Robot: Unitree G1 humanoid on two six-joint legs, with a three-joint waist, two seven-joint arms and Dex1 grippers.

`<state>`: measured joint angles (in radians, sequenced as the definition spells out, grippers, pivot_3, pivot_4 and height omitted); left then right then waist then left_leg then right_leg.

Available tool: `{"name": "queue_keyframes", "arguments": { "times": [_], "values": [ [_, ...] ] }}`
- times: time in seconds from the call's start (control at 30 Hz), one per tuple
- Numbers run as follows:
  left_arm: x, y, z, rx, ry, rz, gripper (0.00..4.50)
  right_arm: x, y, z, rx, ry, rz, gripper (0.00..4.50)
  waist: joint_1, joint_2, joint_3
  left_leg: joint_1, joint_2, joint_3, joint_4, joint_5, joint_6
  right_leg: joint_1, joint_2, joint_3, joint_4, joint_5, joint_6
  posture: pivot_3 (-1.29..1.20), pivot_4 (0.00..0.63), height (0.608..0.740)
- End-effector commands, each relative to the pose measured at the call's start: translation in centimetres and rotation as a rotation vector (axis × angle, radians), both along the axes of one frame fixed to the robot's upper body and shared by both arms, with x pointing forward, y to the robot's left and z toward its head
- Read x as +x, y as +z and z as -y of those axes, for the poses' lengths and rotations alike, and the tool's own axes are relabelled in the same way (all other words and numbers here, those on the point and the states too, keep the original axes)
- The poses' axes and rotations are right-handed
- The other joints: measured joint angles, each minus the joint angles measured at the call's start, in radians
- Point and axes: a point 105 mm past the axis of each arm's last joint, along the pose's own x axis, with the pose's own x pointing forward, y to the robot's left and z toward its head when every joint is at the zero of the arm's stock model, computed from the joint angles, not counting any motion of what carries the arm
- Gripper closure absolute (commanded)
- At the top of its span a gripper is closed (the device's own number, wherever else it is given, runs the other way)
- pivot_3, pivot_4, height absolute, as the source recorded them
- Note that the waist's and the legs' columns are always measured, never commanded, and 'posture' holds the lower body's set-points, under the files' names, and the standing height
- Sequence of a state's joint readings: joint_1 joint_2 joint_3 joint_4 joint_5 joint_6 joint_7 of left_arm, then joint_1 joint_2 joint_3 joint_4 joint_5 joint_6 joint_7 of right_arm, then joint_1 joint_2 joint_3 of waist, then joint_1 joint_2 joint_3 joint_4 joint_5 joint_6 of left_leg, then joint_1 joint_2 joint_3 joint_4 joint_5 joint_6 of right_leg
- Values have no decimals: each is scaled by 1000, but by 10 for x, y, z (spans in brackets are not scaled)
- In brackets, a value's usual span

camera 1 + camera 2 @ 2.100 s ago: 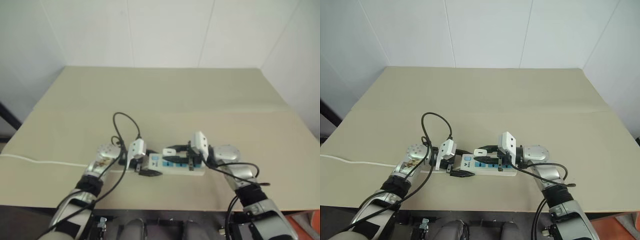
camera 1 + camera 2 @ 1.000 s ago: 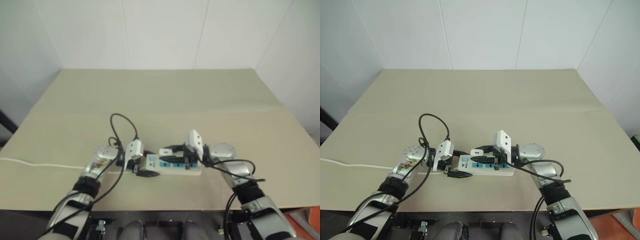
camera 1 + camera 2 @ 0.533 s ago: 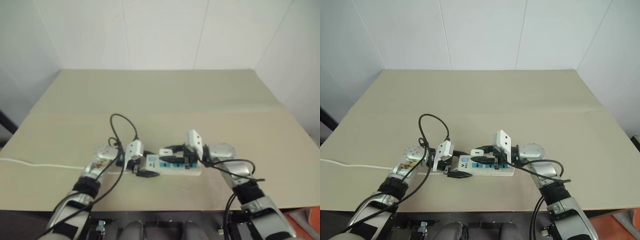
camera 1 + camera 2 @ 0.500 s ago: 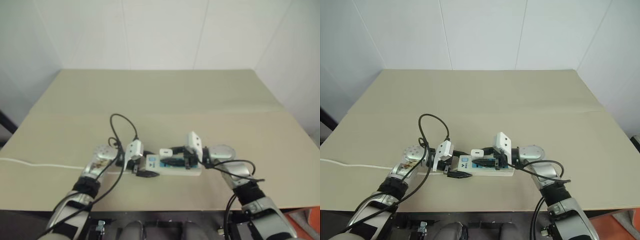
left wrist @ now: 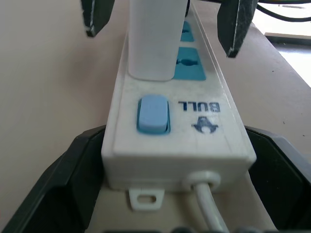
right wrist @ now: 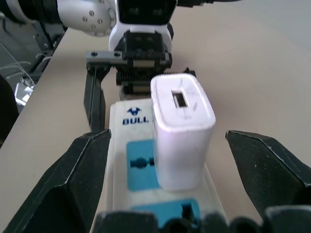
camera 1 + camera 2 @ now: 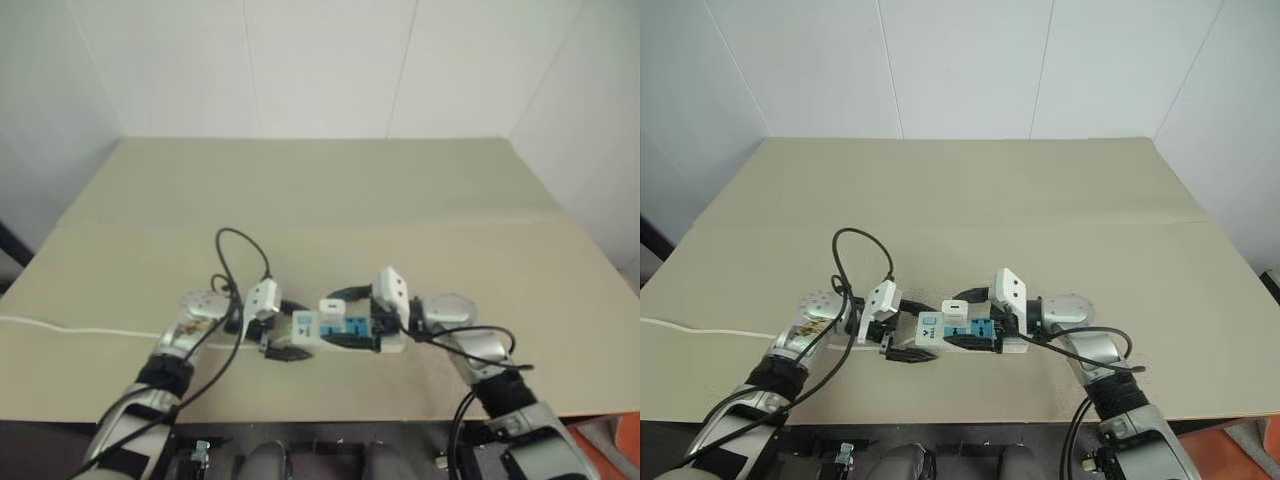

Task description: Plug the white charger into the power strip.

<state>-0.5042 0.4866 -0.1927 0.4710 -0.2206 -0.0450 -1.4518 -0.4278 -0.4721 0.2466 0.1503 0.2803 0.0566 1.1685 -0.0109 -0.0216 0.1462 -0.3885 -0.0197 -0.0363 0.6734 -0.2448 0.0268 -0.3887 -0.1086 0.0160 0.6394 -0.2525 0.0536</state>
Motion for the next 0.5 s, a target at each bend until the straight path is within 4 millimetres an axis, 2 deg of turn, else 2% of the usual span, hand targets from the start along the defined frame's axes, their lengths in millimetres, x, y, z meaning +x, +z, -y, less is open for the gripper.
{"name": "queue_keyframes", "arguments": {
  "times": [0.03,0.13,0.27,0.37,0.5],
  "values": [
    [4,32,-15,-48,39,95,15,-1,5,19,-1,-77,20,0,1,0,3,-1,1,0,0,0,0,-1,0,0,0,0,0,0,150,740],
    [-1,51,-32,-37,47,127,15,-9,25,37,22,-123,68,0,2,1,9,-2,1,0,0,0,0,-1,0,0,-1,0,0,0,150,740],
    [-14,76,-59,12,33,121,15,-27,60,71,39,-205,127,0,-1,4,20,-5,1,0,0,0,0,-4,-1,0,-2,0,0,0,150,740],
    [-19,92,-75,31,56,127,15,-40,75,100,14,-277,136,0,0,4,20,-11,1,0,0,0,0,-11,-1,0,0,0,0,0,150,740],
    [-22,107,-96,69,102,141,15,-50,87,139,-44,-374,135,0,0,3,21,-11,1,1,0,0,0,-12,-1,0,0,0,0,0,150,740]
  ]
}}
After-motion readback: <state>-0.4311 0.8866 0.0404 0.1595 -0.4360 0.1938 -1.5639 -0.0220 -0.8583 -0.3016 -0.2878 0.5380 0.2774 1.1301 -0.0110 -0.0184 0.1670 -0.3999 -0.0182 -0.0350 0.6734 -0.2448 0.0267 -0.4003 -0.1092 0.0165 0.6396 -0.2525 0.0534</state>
